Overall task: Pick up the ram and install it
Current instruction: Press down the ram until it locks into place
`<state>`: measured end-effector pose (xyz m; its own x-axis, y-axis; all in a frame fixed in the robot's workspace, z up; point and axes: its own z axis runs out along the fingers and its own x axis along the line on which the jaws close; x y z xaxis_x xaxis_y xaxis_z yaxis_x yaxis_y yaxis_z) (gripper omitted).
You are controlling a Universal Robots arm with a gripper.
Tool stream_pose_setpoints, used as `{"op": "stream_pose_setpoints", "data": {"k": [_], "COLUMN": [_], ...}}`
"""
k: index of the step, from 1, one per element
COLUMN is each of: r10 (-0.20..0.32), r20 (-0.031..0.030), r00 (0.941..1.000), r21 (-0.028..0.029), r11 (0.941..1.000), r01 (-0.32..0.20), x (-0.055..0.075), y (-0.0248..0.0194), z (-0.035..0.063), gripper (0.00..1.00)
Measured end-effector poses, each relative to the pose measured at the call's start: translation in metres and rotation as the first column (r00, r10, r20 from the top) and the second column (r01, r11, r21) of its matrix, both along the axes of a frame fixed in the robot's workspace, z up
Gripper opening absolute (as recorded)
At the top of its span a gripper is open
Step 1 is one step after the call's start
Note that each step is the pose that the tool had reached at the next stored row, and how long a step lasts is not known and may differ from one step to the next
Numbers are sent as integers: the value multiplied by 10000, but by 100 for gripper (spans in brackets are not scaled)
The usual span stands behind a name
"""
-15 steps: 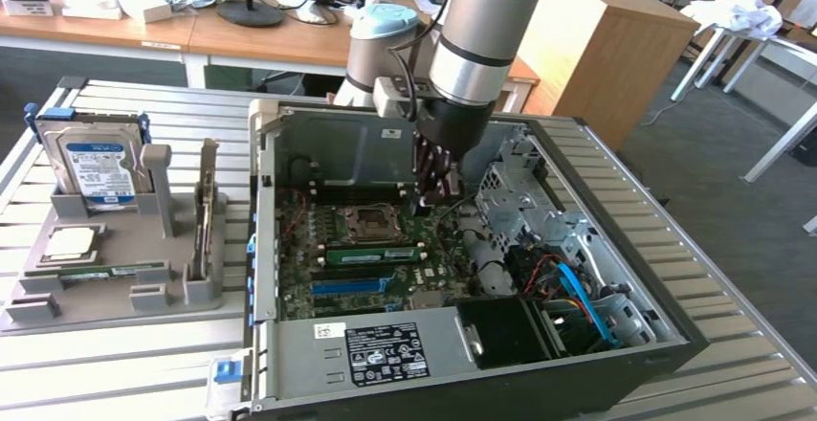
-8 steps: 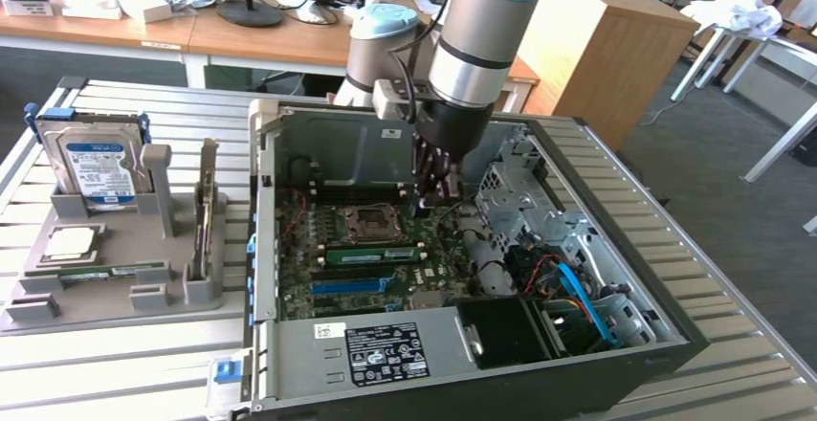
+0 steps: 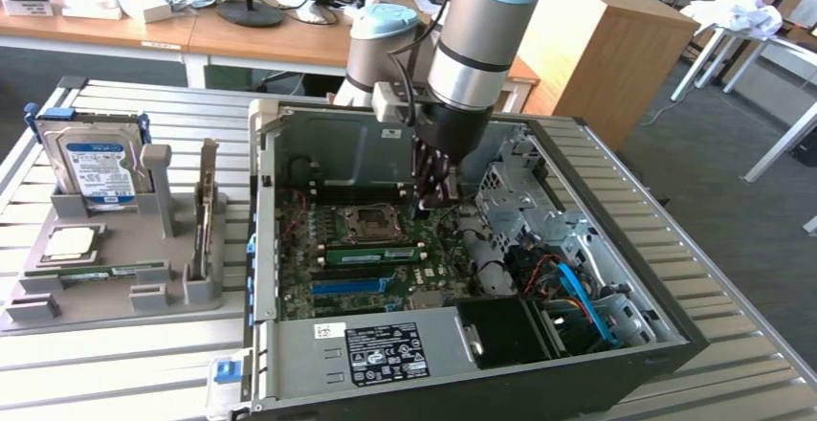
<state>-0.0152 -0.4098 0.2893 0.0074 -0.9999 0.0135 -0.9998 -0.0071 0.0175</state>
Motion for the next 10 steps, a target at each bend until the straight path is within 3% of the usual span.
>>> {"op": "stream_pose_setpoints", "data": {"k": [10], "r10": [0], "r20": [2], "r00": [10000], "r21": [0], "r11": [10000], "r01": [0], "x": [0], "y": [0], "z": [-85], "gripper": [10]}}
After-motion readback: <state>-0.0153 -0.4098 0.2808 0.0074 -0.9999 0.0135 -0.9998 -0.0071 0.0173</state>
